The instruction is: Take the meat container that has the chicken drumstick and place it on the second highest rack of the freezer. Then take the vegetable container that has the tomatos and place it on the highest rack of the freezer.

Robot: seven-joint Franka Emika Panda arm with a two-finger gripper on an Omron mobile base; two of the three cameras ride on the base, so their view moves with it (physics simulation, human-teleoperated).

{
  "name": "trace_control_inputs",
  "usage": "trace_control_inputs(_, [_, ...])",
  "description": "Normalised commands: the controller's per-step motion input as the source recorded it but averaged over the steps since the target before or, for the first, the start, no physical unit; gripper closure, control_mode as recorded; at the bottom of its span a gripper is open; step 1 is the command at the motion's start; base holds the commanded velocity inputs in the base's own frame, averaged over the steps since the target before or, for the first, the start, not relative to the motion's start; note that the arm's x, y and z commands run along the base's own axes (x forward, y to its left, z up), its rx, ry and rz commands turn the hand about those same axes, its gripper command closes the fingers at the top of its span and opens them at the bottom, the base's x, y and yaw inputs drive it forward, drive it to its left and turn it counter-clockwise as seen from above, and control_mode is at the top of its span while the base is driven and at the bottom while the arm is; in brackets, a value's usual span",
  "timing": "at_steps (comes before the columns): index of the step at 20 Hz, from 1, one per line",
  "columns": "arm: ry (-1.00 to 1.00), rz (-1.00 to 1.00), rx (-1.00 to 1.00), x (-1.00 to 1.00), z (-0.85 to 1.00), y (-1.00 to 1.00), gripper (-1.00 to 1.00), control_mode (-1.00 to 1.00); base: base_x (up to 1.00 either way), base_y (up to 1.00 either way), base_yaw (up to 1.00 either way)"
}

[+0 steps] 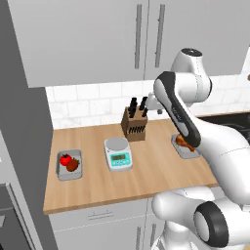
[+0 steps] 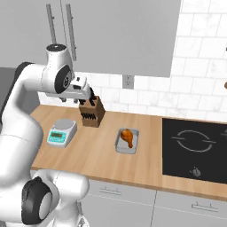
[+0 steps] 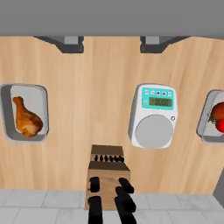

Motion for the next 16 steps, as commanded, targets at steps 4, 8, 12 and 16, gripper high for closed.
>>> trace_control_inputs(4, [0.01, 0.00, 0.00, -0.17, -0.02, 0.00, -1.00, -1.00, 0.00, 0.00, 0.00])
trace_control_inputs(8, [0.00, -0.21, 0.05, -0.71, -0.39, -0.69, -1.00, -1.00, 0.00, 0.00, 0.00])
trace_control_inputs(12, [0.11, -0.49, 0.13, -0.13, -0.58, -1.00, -1.00, -1.00, 0.00, 0.00, 0.00])
trace_control_inputs(16, [0.23, -0.64, 0.05, 0.15, -0.45, -0.98, -1.00, -1.00, 0.00, 0.00, 0.00])
